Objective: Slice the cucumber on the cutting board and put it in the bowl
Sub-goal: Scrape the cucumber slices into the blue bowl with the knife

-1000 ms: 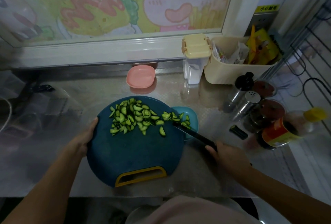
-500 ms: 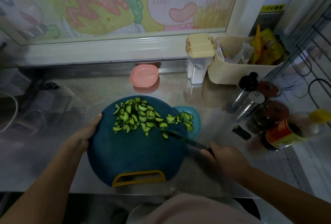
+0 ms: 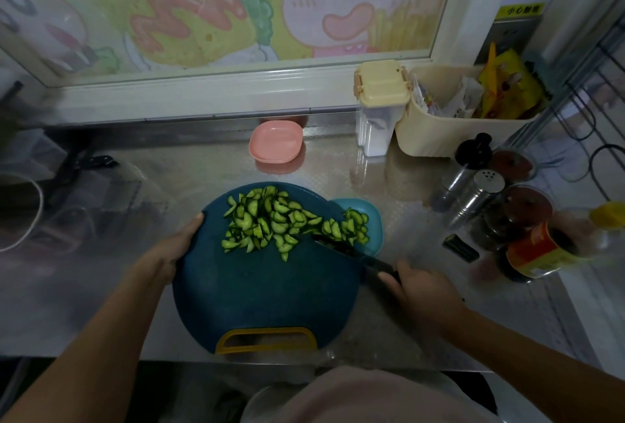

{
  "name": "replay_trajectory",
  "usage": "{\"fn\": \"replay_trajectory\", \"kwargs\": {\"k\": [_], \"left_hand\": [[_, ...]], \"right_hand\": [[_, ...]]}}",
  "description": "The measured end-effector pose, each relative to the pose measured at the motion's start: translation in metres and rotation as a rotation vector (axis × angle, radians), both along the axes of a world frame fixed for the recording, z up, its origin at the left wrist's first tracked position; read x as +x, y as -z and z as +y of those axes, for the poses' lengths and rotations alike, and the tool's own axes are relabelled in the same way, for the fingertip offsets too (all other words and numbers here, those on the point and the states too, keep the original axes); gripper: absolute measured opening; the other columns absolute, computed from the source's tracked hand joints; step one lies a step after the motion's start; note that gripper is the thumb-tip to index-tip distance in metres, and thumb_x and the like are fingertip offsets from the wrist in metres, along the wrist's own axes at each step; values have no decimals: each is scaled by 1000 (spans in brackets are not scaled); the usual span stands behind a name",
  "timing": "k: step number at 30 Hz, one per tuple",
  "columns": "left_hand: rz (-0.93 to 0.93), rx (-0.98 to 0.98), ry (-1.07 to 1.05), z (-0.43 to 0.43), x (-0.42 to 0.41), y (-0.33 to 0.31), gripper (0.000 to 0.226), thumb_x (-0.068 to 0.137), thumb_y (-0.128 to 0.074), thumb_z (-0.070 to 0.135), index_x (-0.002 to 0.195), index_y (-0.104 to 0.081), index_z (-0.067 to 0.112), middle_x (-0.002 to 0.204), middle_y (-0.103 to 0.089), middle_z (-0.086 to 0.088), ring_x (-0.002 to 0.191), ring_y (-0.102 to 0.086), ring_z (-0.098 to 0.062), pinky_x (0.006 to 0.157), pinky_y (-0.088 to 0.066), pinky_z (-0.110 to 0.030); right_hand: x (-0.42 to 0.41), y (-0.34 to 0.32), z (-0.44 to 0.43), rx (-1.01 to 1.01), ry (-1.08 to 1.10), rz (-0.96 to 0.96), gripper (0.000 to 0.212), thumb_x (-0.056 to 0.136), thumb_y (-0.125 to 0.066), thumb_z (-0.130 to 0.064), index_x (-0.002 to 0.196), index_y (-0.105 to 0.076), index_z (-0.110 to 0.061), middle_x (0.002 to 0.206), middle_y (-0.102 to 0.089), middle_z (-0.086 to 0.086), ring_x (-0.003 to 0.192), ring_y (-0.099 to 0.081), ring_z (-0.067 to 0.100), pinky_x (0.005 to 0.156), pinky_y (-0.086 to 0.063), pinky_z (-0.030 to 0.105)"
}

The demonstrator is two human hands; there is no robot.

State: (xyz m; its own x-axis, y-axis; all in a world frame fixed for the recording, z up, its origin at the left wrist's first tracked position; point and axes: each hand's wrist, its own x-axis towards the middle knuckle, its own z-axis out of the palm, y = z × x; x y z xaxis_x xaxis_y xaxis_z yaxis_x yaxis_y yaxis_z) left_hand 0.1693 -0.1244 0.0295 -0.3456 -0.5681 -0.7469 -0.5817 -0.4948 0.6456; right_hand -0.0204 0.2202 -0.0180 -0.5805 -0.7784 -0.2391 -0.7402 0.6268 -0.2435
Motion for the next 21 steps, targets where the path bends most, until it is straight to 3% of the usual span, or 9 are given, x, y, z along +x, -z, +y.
{"fn": "replay_trajectory", "kwargs": {"k": [2, 7, 11, 14, 18, 21], "left_hand": [[5, 9, -4, -1, 2, -1, 43, 94, -41, 50, 92, -61, 12, 61, -70, -5, 50, -67, -16, 58, -51, -35], [-2, 22, -7, -1, 6, 1, 44, 95, -40, 50, 91, -61, 11, 62, -70, -7, 51, -67, -17, 41, -53, -27], [13, 24, 9, -4, 9, 1, 44, 95, -38, 50, 91, -60, 12, 62, -71, -6, 51, -67, -17, 54, -54, -31], [-8, -3, 5, -6, 11, -2, 42, 95, -40, 48, 88, -59, 11, 57, -69, -6, 47, -65, -17, 62, -46, -38], [-53, -2, 12, -11, 13, -6, 45, 94, -43, 49, 86, -59, 8, 55, -68, -8, 44, -64, -18, 43, -52, -29], [-63, -23, 34, -11, 7, -11, 46, 94, -43, 48, 88, -59, 6, 54, -67, -8, 44, -64, -18, 53, -52, -33]], "right_hand": [[-3, 7, 1, 31, 34, 24, 44, 98, -20, -53, 107, -47, -20, 97, -66, 2, 88, -63, 20, 66, -38, 28], [-10, 11, 9, 59, 123, 43, 44, 99, -21, -51, 106, -49, -18, 96, -67, 4, 87, -63, 21, 66, -40, 29], [-15, 12, 16, 38, 183, -21, 45, 98, -22, -51, 103, -53, -18, 97, -65, 3, 87, -62, 19, 78, -47, 30], [-18, 10, 22, 33, 208, -64, 45, 96, -22, -53, 101, -53, -20, 95, -65, 4, 86, -61, 19, 81, -49, 35], [-13, -5, 21, -40, 193, -77, 41, 96, -24, -51, 96, -50, -20, 95, -66, 5, 85, -62, 21, 77, -48, 34], [0, -20, 5, -58, 101, -72, 35, 98, -25, -49, 96, -46, -21, 97, -66, 4, 88, -62, 22, 67, -38, 29]]}}
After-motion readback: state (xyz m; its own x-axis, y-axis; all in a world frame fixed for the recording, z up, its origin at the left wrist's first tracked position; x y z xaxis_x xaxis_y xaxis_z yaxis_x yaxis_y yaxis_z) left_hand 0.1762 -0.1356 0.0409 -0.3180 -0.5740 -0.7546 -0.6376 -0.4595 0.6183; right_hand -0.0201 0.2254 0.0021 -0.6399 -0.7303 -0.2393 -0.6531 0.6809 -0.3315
